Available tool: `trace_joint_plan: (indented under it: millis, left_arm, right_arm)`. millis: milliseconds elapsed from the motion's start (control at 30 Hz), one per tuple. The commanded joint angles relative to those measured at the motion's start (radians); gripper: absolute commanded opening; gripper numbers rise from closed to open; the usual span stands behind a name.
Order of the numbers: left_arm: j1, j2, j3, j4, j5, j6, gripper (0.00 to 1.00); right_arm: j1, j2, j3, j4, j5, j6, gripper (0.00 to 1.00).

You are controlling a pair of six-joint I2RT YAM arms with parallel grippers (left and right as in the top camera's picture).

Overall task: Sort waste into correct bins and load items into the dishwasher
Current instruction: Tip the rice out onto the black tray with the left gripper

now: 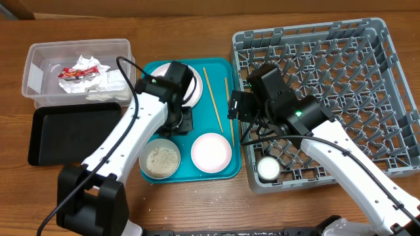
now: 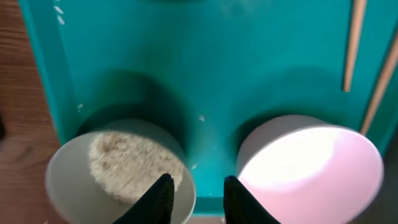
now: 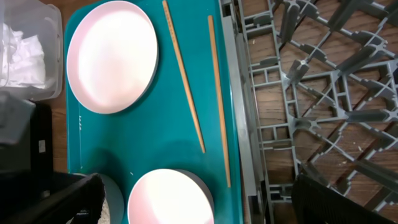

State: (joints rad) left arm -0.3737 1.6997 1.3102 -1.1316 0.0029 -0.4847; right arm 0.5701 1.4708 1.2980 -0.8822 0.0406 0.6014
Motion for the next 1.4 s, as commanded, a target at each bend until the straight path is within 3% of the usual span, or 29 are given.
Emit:
trace_joint_plan:
  millis: [0, 333, 500, 600, 767, 900, 1167, 1367]
  left_arm:
    - [-0.006, -0.003, -0.093, 0.051, -0.010, -0.083, 0.29]
    - [-0.007, -0.003, -0.164, 0.064, -0.010, -0.114, 0.29]
    - [-0.007, -0.003, -0.217, 0.122, -0.011, -0.114, 0.45]
    - [-0.007, -0.003, -0.254, 0.177, -0.009, -0.114, 0.47]
    - [-0.007, -0.003, -0.271, 0.202, -0.006, -0.114, 0.19]
    - [-0.007, -0.003, -0.271, 0.201, 0.005, -0.114, 0.04]
    - [-0.006, -0.005, -0.244, 0.158, 0.058, -0.071, 0.04]
    - [-0.004, -0.019, -0.030, -0.058, 0.076, 0.033, 0.04]
  right_arm:
    - [-0.003, -0.029, 0.022, -0.009, -0.001, -0.007, 0.97]
    - [-0.003, -0.029, 0.022, -0.017, -0.001, -0.007, 0.97]
    - [-0.003, -0.029, 0.022, -0.016, -0.001, -0.007, 0.97]
    - [-0.003, -0.029, 0.022, -0.016, -0.001, -0.008, 0.97]
    - [-0.003, -0.029, 0.022, -0.015, -0.001, -0.030, 0.97]
    - [-0.003, -0.029, 0.022, -0.013, -0.001, -0.030, 0.97]
    - [-0.003, -0.029, 0.022, -0.013, -0.001, -0.034, 0.97]
    - [-0.003, -0.029, 0.022, -0.013, 0.000, -0.034, 0.97]
